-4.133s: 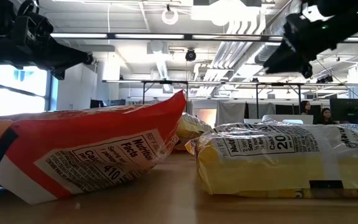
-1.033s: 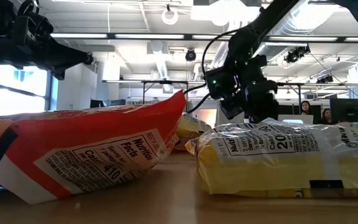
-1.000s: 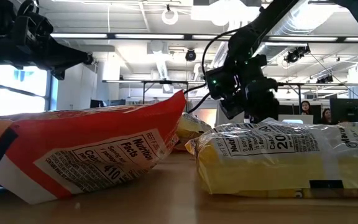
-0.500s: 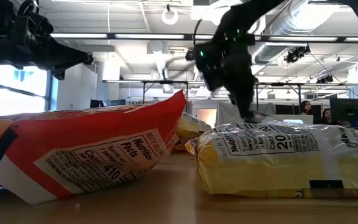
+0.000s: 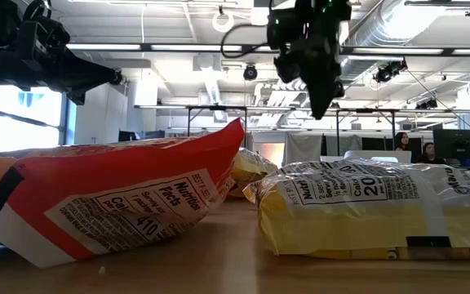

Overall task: Sort Maruchan noodles
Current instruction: Put the black noodle pack into the top right white bin

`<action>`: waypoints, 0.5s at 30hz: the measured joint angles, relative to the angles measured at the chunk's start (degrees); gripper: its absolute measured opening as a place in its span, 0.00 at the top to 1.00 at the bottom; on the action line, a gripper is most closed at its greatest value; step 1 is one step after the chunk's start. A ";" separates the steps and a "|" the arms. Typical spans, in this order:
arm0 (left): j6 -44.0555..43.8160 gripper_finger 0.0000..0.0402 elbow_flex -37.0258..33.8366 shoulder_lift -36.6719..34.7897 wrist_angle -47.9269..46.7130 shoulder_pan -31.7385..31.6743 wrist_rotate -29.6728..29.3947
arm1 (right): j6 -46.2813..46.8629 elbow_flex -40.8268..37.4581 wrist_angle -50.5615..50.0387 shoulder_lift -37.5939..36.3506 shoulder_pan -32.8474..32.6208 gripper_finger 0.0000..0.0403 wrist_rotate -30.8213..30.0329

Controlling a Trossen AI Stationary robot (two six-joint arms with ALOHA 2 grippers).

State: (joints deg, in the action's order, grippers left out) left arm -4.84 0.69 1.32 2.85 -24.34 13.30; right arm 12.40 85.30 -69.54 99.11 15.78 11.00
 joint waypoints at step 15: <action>-0.01 0.94 0.02 0.01 0.00 0.00 0.00 | 24.73 0.09 13.10 10.09 -33.28 0.31 -34.69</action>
State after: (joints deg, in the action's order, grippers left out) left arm -4.85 0.71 1.33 2.85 -24.34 13.30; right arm 37.12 85.39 -56.43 109.21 -17.50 -23.68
